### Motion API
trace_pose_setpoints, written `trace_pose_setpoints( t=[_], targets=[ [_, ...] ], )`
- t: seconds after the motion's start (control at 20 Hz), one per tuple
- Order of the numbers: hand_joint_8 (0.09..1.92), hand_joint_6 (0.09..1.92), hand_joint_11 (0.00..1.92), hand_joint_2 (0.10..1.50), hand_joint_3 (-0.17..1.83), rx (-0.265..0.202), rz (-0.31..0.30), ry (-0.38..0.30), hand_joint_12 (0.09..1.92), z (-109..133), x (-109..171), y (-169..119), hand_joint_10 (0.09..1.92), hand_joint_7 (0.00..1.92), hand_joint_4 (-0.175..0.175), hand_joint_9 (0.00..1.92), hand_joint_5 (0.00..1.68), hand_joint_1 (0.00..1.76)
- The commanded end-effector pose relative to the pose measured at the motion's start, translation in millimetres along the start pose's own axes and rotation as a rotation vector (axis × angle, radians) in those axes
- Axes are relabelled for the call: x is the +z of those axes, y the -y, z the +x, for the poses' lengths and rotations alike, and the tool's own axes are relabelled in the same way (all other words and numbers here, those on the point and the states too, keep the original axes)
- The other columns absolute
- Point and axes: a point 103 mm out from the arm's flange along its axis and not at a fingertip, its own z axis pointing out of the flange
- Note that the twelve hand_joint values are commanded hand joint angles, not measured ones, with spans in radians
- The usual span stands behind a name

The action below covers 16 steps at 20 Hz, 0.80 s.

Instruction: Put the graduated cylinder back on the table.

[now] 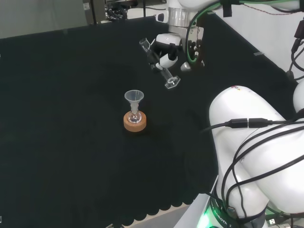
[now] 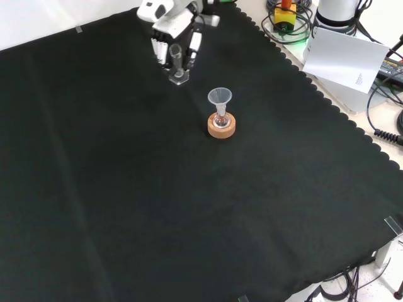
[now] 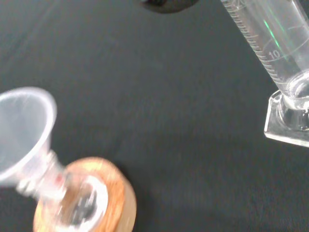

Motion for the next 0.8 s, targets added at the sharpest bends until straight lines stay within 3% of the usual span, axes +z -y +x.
trace_pose_setpoints(
  t=[0.05,0.45,0.8],
  targets=[
    [0.99,1.0,1.21,1.11,0.0,-0.008,-0.191,-0.147,0.75,-29,21,-52,0.09,1.0,-0.175,1.4,0.98,1.26],
    [1.02,1.02,1.21,1.12,0.0,-0.022,-0.251,-0.216,0.75,-33,35,-83,0.09,0.98,-0.175,1.38,0.97,1.26],
    [1.03,1.03,1.2,1.12,0.0,-0.004,-0.291,-0.269,0.76,-39,48,-95,0.09,0.98,-0.175,1.38,0.96,1.26]
  ],
)
